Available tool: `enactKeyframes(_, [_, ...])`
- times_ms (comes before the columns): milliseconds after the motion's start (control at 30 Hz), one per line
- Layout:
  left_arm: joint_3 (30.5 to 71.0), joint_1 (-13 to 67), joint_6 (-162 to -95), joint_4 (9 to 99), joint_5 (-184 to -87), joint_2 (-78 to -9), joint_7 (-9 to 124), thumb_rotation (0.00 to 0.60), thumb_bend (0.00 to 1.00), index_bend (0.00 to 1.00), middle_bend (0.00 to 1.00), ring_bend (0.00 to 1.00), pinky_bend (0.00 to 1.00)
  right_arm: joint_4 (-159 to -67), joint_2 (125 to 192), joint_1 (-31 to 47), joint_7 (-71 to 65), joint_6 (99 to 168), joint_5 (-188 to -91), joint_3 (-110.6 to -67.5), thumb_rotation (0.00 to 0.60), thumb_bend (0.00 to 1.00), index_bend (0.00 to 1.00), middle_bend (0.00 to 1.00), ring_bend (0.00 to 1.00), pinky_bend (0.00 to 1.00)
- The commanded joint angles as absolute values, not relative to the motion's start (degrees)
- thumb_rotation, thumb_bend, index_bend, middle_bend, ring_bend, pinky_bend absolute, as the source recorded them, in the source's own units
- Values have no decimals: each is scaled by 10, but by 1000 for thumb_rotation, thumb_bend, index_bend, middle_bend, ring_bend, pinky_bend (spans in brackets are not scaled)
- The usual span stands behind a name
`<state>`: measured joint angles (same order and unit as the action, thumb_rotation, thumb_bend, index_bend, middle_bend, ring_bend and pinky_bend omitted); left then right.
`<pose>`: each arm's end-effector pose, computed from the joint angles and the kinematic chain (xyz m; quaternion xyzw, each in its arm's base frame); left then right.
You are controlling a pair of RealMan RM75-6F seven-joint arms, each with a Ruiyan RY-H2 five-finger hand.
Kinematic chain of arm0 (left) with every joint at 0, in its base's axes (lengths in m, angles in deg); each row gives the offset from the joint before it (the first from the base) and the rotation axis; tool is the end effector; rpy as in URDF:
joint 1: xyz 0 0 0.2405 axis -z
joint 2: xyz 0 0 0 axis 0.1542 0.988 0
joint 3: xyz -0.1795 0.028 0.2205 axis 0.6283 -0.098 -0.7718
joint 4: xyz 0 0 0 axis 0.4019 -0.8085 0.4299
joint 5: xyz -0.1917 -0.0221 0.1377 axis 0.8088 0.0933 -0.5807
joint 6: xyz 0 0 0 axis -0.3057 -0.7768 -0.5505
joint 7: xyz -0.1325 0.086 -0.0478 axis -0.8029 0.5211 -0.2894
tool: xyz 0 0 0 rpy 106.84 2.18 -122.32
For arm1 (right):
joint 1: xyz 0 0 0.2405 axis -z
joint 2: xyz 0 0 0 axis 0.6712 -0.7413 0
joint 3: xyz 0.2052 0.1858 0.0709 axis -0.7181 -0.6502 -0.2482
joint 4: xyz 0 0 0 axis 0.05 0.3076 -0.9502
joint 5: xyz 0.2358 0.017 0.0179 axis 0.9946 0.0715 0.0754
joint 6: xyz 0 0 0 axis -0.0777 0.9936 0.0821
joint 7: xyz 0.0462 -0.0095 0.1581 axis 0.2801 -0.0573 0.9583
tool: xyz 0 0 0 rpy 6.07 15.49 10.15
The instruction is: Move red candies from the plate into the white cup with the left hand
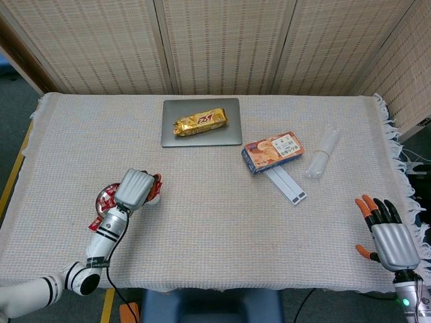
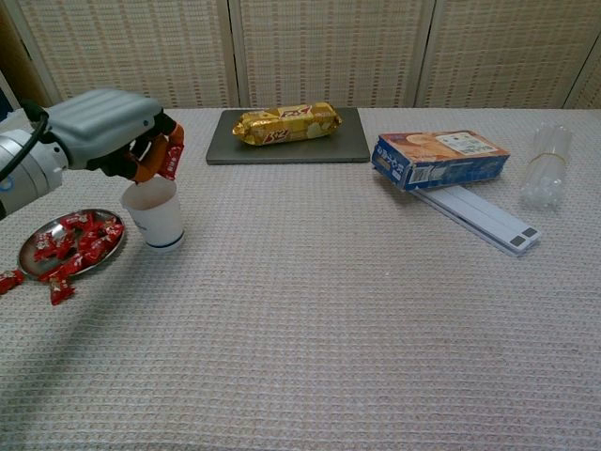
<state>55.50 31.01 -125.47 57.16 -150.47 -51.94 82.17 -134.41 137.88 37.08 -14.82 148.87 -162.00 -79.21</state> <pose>-0.1690 0.4065 -0.0290 -0.7458 -0.2356 -0.3872 0.4882 -0.3506 -0.1952 0.1316 0.6503 -0.3804 0.2967 0.5868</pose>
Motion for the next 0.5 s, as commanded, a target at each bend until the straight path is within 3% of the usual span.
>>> enactKeyframes(33, [554,323,-1249,540,-1504,-542,819,600,721,722,733,648,1000,-1344,1378,371,-147,1489,-1619,-793,600,64,0,0,0,0])
enactKeyframes(500, [532,319,-1261,453,-1514,-562,770,600,708,720,730,612,971,-1346,1376,370,-145,1486,-1618,-792,600,65,0,0,0,0])
